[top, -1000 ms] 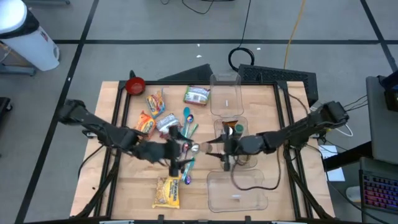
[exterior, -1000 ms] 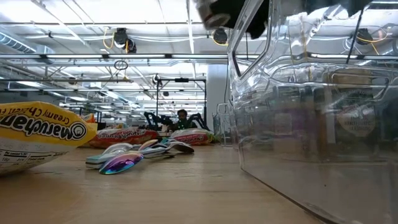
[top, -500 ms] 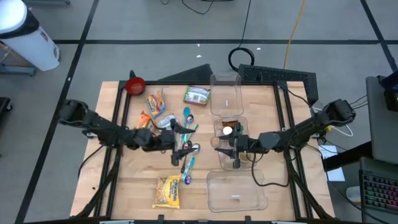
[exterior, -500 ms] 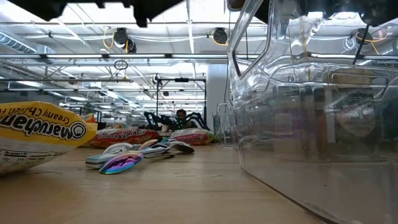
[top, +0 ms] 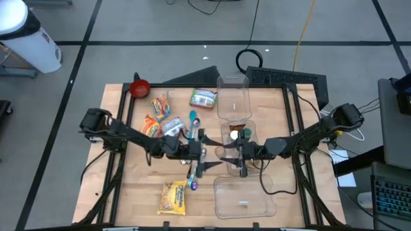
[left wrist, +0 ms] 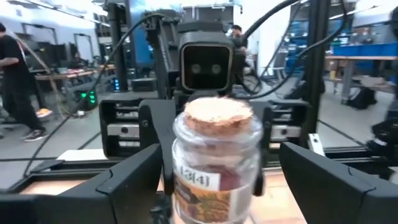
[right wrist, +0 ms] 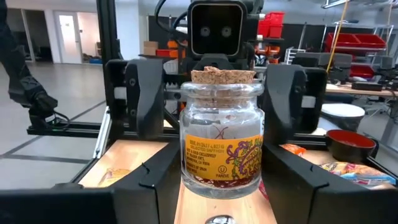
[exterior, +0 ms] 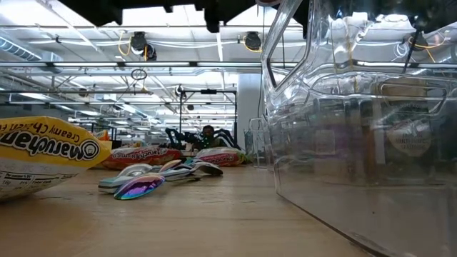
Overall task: Pick & Place Food Item
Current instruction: Put the yellow seasoning bottle into the middle transparent bin
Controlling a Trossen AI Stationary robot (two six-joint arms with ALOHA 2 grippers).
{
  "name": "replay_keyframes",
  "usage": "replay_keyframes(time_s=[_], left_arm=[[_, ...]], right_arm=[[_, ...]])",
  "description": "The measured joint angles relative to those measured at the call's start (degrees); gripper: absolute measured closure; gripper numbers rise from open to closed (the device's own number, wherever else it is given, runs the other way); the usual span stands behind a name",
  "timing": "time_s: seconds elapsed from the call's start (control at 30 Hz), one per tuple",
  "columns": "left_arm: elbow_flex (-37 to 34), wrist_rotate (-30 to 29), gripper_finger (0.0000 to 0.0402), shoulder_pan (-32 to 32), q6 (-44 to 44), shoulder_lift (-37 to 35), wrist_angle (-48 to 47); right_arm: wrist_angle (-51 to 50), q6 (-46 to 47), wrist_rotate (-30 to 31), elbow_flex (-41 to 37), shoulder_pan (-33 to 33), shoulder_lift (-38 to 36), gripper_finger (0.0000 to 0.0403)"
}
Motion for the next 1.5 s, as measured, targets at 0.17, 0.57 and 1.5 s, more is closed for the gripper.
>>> replay_keyframes(time_s=[0.17,0.57,1.5], left_arm=[[1.34,0.05,0.0104,0.03,1.99,1.3,-0.56],[1.47,-0.79,0.0204,-0.39,1.11,0.55,-3.8],[1.36,-5.0,0.0204,-0.57,-3.72,-3.31,-19.39]], right_arm=[[0.01,-0.63,-0.11,0.0,0.0,0.0,0.023],[-1.2,-0.69,-0.11,-0.13,0.09,-0.07,0.023],[-53.38,4.67,0.07,23.34,-2.03,-3.68,0.0084]])
